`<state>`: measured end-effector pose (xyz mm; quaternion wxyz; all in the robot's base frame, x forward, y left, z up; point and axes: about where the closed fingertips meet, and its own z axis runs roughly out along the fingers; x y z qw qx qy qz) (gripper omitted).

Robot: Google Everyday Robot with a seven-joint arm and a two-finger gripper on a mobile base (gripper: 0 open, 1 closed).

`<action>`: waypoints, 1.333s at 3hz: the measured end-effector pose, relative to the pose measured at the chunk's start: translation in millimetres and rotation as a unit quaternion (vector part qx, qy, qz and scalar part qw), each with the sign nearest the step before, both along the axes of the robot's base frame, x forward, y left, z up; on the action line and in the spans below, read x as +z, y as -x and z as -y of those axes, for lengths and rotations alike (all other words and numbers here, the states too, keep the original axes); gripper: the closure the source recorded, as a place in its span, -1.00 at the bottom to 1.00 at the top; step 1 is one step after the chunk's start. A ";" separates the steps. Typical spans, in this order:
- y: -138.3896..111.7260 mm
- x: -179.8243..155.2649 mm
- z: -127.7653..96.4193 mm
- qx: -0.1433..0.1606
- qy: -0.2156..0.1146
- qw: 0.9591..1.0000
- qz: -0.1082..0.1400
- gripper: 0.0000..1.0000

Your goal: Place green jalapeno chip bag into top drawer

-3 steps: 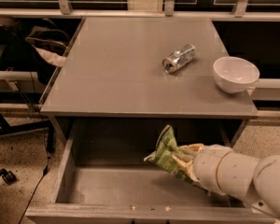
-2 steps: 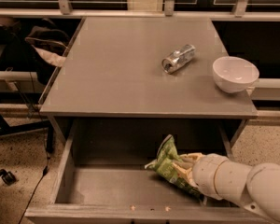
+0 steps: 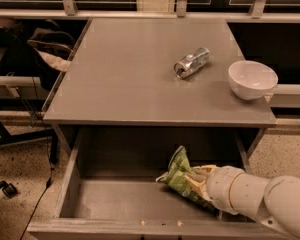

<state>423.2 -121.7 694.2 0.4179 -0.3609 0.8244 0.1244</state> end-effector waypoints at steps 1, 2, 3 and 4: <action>0.0 0.0 0.0 0.000 0.000 1.000 0.000 -0.40; 0.0 0.0 0.0 0.000 0.000 1.000 0.000 -0.87; 0.0 0.0 0.0 0.000 0.000 1.000 0.000 -1.00; 0.0 0.0 0.0 0.000 0.000 1.000 0.000 -1.00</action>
Offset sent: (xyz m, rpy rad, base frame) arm 0.0000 0.0000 0.0000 0.0000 0.0000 0.0000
